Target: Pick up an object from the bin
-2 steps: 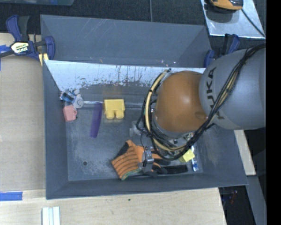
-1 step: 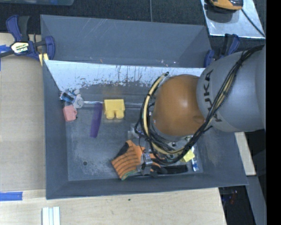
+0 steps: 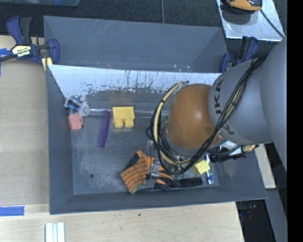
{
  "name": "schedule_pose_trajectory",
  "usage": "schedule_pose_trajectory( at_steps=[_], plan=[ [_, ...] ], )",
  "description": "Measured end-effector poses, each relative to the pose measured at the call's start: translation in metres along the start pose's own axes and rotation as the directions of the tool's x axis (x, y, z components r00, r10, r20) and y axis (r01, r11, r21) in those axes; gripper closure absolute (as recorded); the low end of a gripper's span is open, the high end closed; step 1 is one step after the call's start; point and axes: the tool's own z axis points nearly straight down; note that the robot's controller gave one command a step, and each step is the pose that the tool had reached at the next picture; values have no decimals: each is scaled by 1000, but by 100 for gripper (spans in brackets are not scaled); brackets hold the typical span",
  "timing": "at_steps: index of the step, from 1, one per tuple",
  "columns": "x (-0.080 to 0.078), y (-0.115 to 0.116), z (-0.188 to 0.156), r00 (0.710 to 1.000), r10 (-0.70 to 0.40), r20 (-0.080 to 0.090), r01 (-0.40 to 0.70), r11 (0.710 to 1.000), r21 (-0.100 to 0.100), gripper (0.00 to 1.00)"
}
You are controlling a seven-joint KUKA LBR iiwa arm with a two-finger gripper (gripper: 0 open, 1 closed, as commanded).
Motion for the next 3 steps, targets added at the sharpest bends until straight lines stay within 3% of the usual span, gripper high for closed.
schedule_pose_trajectory(
  at_steps=[1, 2, 3],
  plan=[
    [2, -6, 34, 1000, 11, 10, -11, 1000, -4, 0],
    [-9, 2, 33, 886, 464, 11, -464, 886, -10, 100],
    [-9, 2, 33, 886, 464, 11, -464, 886, -10, 100]
  ],
)
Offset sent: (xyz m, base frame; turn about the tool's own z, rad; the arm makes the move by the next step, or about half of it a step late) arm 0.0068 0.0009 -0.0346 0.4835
